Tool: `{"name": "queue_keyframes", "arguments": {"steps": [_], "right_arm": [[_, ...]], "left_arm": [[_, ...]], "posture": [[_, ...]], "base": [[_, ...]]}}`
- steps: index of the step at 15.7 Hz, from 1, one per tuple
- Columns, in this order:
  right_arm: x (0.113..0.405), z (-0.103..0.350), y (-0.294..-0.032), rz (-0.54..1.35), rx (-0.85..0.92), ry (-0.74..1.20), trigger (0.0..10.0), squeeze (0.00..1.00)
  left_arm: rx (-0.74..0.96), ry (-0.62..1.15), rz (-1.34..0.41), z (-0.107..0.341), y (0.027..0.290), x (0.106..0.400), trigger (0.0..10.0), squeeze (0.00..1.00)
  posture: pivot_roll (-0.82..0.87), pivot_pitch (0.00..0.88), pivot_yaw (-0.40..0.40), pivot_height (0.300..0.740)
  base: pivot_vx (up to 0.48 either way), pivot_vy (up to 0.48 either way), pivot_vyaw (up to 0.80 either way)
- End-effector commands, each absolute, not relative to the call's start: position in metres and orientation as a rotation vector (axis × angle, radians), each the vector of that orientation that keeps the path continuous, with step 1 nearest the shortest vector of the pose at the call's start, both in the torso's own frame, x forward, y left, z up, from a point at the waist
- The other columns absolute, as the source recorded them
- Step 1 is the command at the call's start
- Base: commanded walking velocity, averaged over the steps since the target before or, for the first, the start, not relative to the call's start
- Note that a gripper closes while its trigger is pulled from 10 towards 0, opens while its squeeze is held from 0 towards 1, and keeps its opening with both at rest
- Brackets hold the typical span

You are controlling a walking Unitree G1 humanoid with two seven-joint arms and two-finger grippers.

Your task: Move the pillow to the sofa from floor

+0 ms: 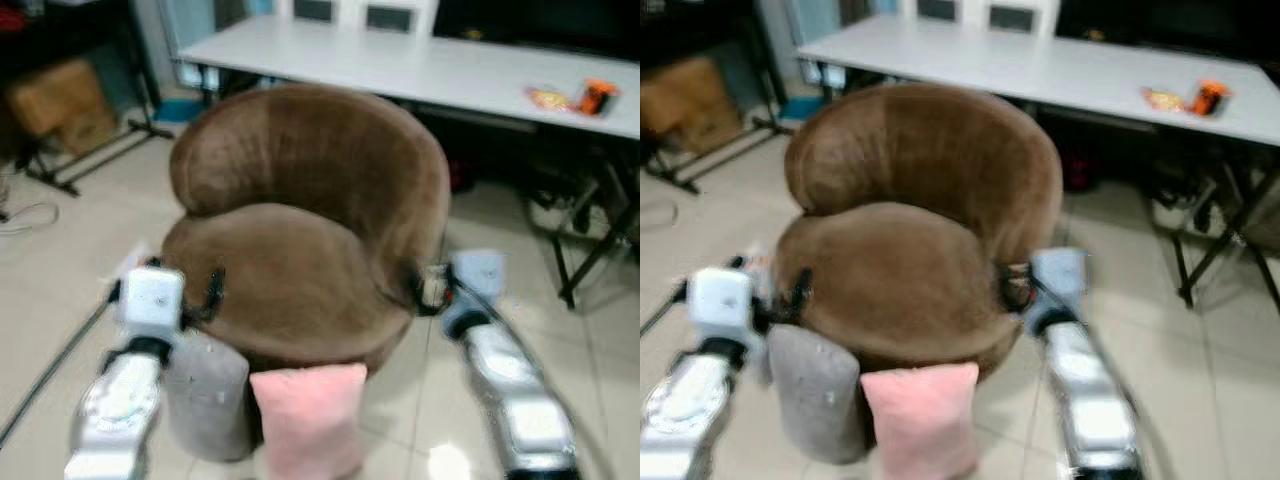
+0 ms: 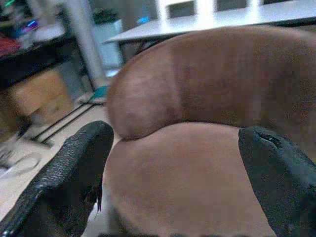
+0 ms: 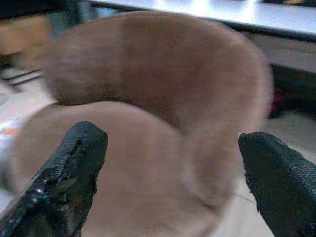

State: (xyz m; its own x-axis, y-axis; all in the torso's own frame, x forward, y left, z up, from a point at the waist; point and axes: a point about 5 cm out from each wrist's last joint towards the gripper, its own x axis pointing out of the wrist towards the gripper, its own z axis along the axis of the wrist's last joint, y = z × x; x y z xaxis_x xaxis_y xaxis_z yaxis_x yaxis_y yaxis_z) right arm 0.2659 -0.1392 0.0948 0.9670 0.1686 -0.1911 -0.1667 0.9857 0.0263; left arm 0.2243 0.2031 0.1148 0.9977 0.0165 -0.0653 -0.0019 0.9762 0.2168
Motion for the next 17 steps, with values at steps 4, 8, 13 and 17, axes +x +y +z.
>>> {"name": "queue_keyframes", "arguments": {"steps": [4, 8, 13, 17], "right_arm": [[0.2665, 0.0948, -0.1509, 0.166, 0.052, 0.215, 10.0, 0.00], [0.2683, 0.0976, -0.1539, 0.127, 0.043, 0.184, 10.0, 0.00], [0.2720, 0.0993, -0.1497, 0.139, 0.039, 0.197, 10.0, 0.00], [0.2735, 0.1036, -0.1460, 0.137, 0.000, 0.145, 10.0, 0.00]], "left_arm": [[0.236, 0.078, -0.014, 0.1123, 0.1988, 0.2233, 10.0, 0.75], [0.245, 0.080, -0.010, 0.1122, 0.1979, 0.2230, 10.0, 0.73], [0.239, 0.081, 0.036, 0.1130, 0.2018, 0.2250, 10.0, 0.65], [0.244, 0.087, 0.032, 0.1127, 0.2021, 0.2271, 10.0, 0.66]], "posture": [[-0.05, 0.000, -0.025, 0.740], [-0.04, 0.000, -0.035, 0.740], [-0.04, 0.000, -0.037, 0.740], [-0.05, 0.000, -0.032, 0.740]], "base": [[0.000, 0.000, 0.00], [0.000, 0.000, 0.00], [0.000, 0.000, 0.64], [0.000, 0.000, 0.57]]}}
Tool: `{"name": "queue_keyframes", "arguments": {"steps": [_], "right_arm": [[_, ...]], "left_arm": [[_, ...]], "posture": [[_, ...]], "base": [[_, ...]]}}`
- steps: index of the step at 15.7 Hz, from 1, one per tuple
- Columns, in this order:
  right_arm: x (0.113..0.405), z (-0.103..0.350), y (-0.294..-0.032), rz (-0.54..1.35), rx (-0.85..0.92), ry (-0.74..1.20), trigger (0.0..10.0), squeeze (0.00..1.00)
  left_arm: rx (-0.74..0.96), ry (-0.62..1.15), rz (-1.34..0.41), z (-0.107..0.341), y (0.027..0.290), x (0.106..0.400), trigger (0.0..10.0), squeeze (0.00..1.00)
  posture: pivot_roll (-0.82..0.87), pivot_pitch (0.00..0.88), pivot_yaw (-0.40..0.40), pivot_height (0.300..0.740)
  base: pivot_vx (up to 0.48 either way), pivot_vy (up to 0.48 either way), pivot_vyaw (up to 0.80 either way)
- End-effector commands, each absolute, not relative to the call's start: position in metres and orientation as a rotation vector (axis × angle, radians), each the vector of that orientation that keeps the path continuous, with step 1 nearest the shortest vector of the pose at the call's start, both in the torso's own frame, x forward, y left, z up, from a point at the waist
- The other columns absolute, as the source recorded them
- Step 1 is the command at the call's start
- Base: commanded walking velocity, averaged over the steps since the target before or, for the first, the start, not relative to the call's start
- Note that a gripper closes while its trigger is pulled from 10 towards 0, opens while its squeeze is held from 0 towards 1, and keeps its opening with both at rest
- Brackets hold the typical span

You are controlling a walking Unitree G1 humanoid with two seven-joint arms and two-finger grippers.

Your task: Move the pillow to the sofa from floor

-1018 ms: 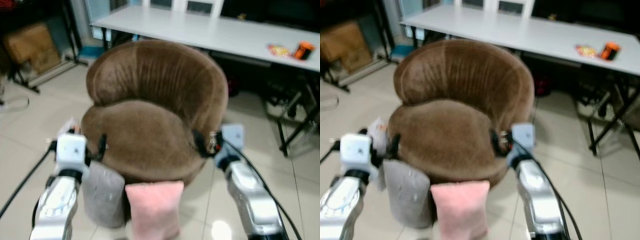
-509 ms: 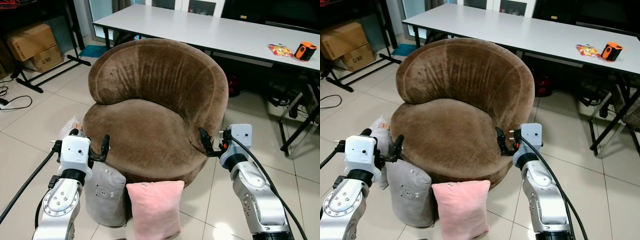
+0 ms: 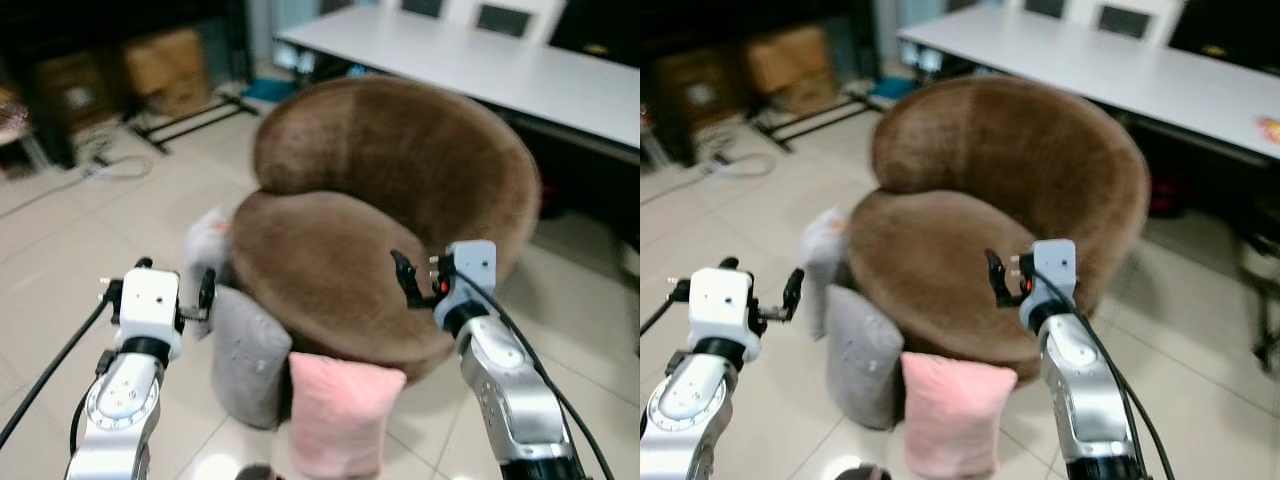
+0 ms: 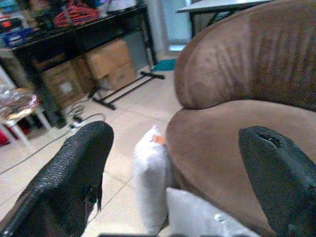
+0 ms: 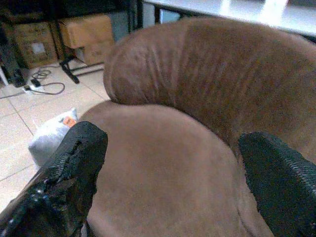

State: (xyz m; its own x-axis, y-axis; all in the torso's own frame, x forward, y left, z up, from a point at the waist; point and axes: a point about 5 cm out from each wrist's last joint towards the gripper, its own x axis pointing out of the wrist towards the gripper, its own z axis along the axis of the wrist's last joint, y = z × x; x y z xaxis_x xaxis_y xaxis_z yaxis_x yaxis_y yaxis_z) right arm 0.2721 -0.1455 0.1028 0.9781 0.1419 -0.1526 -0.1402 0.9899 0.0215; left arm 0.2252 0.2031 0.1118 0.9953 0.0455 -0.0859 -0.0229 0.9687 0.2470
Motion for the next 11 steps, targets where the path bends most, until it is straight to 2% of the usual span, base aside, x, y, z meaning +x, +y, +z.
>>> {"name": "queue_keyframes", "arguments": {"steps": [1, 3, 4, 7, 9, 11], "right_arm": [[0.2733, 0.1030, -0.1476, 0.116, 0.008, 0.145, 10.0, 0.00], [0.2729, 0.1019, -0.1494, 0.118, 0.014, 0.160, 10.0, 0.00], [0.2730, 0.1027, -0.1513, 0.126, -0.034, 0.166, 10.0, 0.00], [0.2728, 0.1006, -0.1482, 0.152, 0.010, 0.178, 10.0, 0.00], [0.2727, 0.1008, -0.1476, 0.152, 0.044, 0.178, 10.0, 0.00], [0.2718, 0.1002, -0.1447, 0.186, 0.062, 0.192, 10.0, 0.00]], "left_arm": [[0.236, 0.073, 0.025, 0.1140, 0.2013, 0.2272, 10.0, 0.68], [0.233, 0.069, 0.022, 0.1147, 0.2011, 0.2269, 10.0, 0.68], [0.233, 0.070, 0.023, 0.1150, 0.2011, 0.2269, 10.0, 0.68], [0.233, 0.068, 0.022, 0.1155, 0.2011, 0.2265, 10.0, 0.68], [0.237, 0.065, 0.025, 0.1159, 0.2016, 0.2266, 10.0, 0.66], [0.242, 0.062, 0.035, 0.1161, 0.2027, 0.2266, 10.0, 0.64]], "posture": [[-0.04, 0.000, -0.033, 0.740], [-0.05, 0.000, -0.033, 0.740], [-0.04, 0.000, -0.034, 0.740], [-0.04, 0.000, -0.037, 0.740], [-0.04, 0.000, -0.038, 0.740], [-0.04, 0.000, -0.040, 0.740]], "base": [[0.247, 0.000, 0.00], [0.347, 0.000, 0.00], [0.368, 0.000, 0.80], [0.375, 0.000, 0.80], [0.313, 0.000, 0.00], [0.000, 0.000, 0.00]]}}
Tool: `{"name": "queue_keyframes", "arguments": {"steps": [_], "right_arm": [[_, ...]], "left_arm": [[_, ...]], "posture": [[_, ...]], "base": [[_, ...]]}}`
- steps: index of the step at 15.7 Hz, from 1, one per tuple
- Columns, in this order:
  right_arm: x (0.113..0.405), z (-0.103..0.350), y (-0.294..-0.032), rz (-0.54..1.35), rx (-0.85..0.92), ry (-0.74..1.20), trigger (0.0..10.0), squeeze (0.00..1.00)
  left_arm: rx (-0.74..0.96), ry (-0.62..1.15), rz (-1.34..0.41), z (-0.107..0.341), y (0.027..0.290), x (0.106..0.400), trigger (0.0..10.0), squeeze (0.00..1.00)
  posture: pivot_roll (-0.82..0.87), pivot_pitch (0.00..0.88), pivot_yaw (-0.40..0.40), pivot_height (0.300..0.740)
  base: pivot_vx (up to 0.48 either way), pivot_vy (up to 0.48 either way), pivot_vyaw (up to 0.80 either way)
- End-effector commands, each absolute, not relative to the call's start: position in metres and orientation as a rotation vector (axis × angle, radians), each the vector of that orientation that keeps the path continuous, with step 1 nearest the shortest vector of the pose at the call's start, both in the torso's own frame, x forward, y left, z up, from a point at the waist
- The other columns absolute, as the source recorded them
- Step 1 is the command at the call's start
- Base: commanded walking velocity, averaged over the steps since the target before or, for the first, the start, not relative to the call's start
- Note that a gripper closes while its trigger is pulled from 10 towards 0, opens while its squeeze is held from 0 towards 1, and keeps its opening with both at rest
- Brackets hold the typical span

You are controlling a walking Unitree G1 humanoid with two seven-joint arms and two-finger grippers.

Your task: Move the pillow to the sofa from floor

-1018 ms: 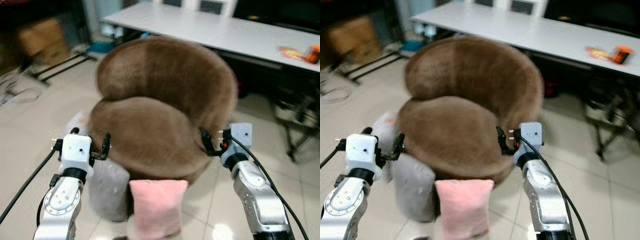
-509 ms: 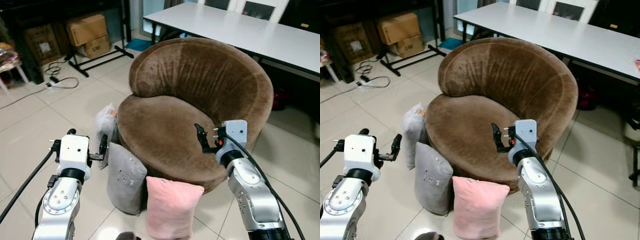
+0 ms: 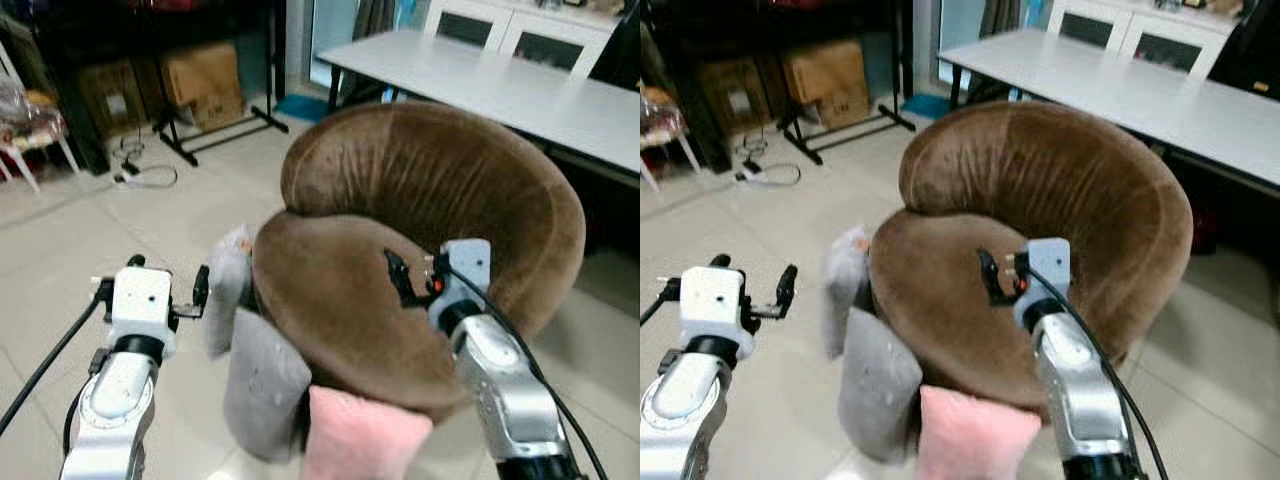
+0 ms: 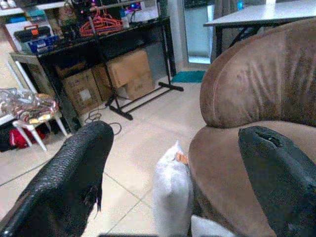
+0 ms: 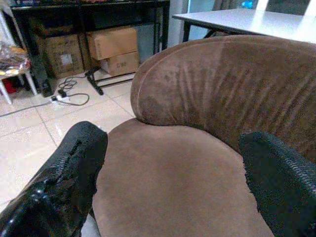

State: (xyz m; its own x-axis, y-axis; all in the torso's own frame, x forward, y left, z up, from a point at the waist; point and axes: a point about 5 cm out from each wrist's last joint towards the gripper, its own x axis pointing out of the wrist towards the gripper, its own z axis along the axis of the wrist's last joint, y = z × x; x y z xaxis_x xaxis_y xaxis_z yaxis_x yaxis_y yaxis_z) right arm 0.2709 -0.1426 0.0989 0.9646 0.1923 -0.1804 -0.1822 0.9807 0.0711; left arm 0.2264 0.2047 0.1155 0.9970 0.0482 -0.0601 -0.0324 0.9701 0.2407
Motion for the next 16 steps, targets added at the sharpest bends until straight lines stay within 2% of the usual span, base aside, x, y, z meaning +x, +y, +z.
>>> {"name": "queue_keyframes", "arguments": {"steps": [1, 4, 13, 16], "right_arm": [[0.271, 0.099, -0.144, 0.200, 0.063, 0.204, 10.0, 0.00], [0.269, 0.095, -0.147, 0.200, 0.065, 0.234, 10.0, 0.00], [0.272, 0.099, -0.152, 0.180, 0.026, 0.215, 10.0, 0.00], [0.274, 0.096, -0.160, 0.113, 0.041, 0.239, 10.0, 0.00]], "left_arm": [[0.243, 0.061, 0.037, 0.116, 0.203, 0.227, 10.0, 0.64], [0.249, 0.058, 0.035, 0.117, 0.203, 0.226, 10.0, 0.64], [0.254, 0.057, 0.055, 0.116, 0.206, 0.224, 10.0, 0.65], [0.281, 0.054, 0.065, 0.117, 0.213, 0.223, 10.0, 0.65]], "posture": [[-0.04, 0.000, -0.040, 0.740], [-0.04, 0.000, -0.042, 0.740], [-0.03, 0.000, -0.058, 0.666], [-0.03, 0.000, -0.067, 0.642]], "base": [[0.000, 0.000, 0.00], [0.000, 0.000, 0.00], [0.000, 0.000, 0.00], [0.000, 0.000, 0.00]]}}
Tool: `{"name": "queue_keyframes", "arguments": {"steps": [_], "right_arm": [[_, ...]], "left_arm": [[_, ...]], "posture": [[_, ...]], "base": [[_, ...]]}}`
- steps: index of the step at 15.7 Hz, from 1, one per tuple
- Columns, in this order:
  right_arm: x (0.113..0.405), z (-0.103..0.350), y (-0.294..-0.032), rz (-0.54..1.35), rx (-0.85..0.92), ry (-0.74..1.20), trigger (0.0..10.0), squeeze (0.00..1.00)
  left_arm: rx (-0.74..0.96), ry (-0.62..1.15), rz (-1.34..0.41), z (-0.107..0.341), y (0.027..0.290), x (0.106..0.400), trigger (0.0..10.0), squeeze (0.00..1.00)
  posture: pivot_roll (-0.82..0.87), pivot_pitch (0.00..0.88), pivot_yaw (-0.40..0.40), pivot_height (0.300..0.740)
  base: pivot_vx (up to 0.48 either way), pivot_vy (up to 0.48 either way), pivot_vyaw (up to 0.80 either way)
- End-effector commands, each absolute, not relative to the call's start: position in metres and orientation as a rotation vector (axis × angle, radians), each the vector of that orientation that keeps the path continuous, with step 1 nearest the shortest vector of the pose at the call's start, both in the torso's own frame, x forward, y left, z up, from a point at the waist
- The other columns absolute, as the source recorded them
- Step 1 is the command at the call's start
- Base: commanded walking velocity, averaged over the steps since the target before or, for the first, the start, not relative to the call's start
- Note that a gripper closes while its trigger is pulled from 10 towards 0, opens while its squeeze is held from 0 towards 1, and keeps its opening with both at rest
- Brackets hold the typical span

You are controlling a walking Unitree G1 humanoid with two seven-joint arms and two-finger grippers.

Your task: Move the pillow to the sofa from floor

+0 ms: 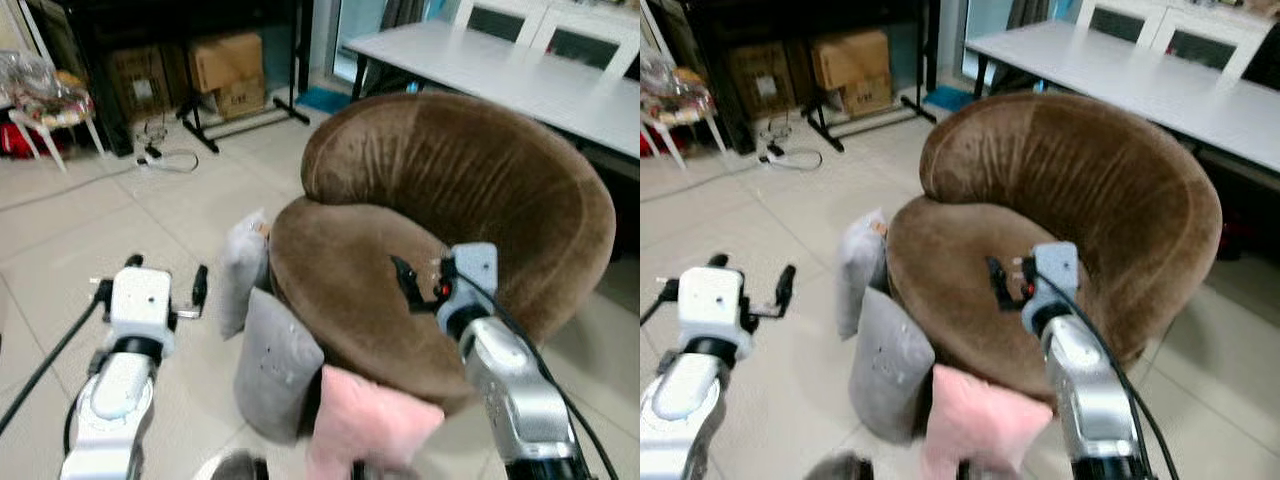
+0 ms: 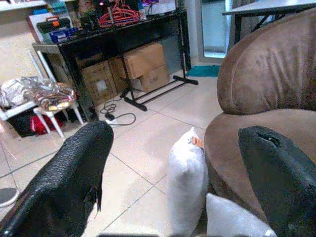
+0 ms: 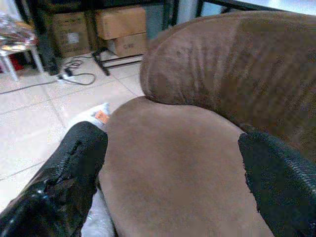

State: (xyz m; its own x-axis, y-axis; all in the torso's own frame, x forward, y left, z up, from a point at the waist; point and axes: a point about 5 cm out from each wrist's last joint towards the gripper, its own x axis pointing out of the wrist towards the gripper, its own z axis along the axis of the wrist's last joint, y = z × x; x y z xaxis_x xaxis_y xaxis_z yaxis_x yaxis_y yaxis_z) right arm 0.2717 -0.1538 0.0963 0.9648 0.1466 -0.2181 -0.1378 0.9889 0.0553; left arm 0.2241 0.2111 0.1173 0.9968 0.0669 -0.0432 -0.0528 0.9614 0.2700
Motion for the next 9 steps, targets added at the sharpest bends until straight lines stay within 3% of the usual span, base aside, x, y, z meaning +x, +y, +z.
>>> {"name": "queue_keyframes", "arguments": {"steps": [1, 9], "right_arm": [[0.2740, 0.0958, -0.1602, 0.109, 0.038, 0.238, 10.0, 0.00], [0.2782, 0.0948, -0.1597, 0.089, -0.018, 0.259, 10.0, 0.00]], "left_arm": [[0.289, 0.055, 0.063, 0.1169, 0.2135, 0.2226, 10.0, 0.65], [0.271, 0.046, 0.092, 0.1176, 0.2157, 0.2198, 10.0, 0.64]], "posture": [[-0.03, 0.000, -0.068, 0.637], [-0.02, 0.000, -0.087, 0.563]], "base": [[0.000, 0.000, 0.00], [0.000, 0.000, 0.00]]}}
